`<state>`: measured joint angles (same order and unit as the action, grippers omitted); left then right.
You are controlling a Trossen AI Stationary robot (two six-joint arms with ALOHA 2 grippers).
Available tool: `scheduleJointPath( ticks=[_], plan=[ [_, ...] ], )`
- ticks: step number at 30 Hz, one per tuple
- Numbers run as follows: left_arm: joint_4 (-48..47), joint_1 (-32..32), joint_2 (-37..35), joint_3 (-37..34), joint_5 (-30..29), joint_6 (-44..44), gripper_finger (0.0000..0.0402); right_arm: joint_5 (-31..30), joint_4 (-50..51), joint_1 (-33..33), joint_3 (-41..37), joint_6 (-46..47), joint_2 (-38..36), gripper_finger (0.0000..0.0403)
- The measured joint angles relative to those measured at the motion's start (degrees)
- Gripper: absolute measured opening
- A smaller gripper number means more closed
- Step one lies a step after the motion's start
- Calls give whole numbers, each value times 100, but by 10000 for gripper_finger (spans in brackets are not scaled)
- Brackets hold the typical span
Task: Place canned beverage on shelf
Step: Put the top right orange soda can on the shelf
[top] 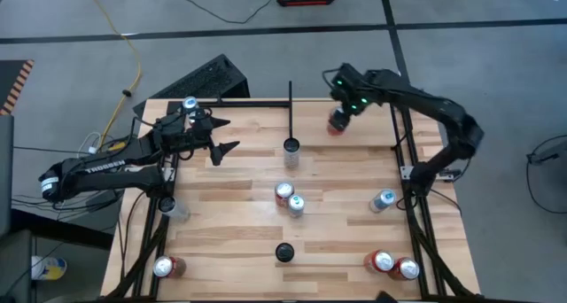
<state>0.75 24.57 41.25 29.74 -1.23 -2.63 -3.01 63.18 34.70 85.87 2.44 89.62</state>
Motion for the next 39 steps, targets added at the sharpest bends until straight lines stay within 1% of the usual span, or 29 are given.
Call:
scheduleJointPath(
  ticks=[4, 7, 12, 18, 24, 27, 30, 33, 36, 39],
  plan=[
    [-2, -2, 0, 0, 0, -2, 391, 170, -219, 0, 329, -248, 535, 291],
    [-2, 1, 0, 0, 0, -2, 391, 209, -269, -4, 537, -387, 791, 291],
    [-4, 1, 0, 0, 0, 0, 391, 289, -292, 27, 680, -466, 969, 292],
    [-7, 1, 0, 0, 0, 44, 391, 315, -248, 33, 676, -581, 856, 292],
    [-7, 1, 0, 0, -7, 42, 391, 318, -214, 70, 616, -593, 201, 292],
    [-48, 1, 0, 0, -4, 40, 391, 320, -386, 74, 112, -592, -351, 292],
    [-151, 1, 0, 0, -2, 0, 391, 360, -1182, 72, -837, -440, -998, 292],
    [-190, 1, 0, -2, -2, 2, 391, 605, -2062, 154, -1878, -202, -1508, 291],
    [-177, 1, 0, -2, -2, 17, 391, 1012, -2484, 303, -2554, -49, -1724, 290],
    [-134, 1, 0, -2, -2, 38, 391, 1402, -2669, 450, -2832, -56, -1684, 286]
  ],
)
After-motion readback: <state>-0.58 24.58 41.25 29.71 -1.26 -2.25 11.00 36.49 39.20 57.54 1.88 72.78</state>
